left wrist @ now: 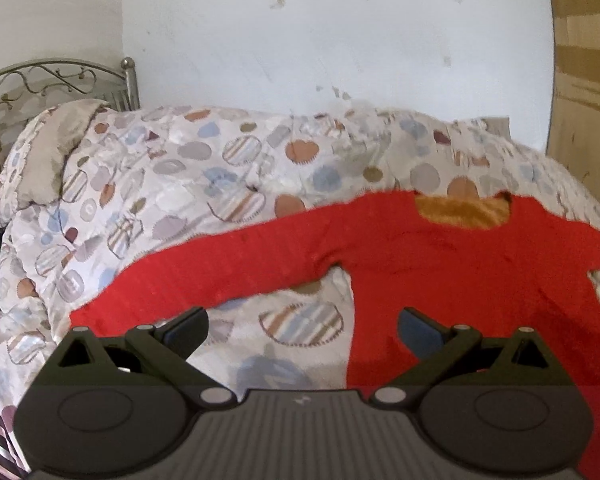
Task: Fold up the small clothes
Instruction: 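Reach the right gripper to the sweater sleeve end and grasp it, then fold the held sleeve across the sweater body with the right gripper, release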
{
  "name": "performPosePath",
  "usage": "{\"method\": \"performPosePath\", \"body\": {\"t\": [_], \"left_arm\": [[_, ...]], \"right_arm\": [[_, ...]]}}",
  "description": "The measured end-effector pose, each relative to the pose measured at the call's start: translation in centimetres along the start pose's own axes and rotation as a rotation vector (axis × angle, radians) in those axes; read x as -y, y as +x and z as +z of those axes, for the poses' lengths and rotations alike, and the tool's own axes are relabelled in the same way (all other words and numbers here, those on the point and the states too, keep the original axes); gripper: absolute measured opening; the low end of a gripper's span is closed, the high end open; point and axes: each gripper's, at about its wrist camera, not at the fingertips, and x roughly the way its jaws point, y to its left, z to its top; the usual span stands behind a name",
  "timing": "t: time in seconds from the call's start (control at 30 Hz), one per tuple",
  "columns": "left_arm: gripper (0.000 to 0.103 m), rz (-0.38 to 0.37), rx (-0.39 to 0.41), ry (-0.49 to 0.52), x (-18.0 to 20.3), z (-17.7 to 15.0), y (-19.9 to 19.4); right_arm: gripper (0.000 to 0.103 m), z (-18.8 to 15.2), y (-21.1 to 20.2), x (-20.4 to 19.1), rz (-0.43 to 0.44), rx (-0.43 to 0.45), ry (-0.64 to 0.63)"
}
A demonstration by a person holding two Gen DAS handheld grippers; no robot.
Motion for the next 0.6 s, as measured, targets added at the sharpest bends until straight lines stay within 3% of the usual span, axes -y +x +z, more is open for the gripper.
{"method": "performPosePath", "body": {"t": [0.13,0.27,0.43,0.6], "left_arm": [[0.103,0.017,0.024,-0.019,-1.2,0.6,-1.1],[0.103,0.046,0.033,-0.05,-2.9,0.7,-1.7],[0.103,0.091,0.032,-0.105,-5.4,0.5,-2.2],[0.103,0.128,0.019,-0.141,-7.1,-0.3,-2.0]], "right_arm": [[0.005,1.7,-2.3,-8.5,0.24,0.026,-0.069],[0.005,0.5,-5.4,-16.6,0.476,0.011,-0.14],[0.005,-5.9,-9.1,-25.6,0.724,-0.111,-0.281],[0.005,-14.9,-12.1,-31.7,0.838,-0.263,-0.515]]}}
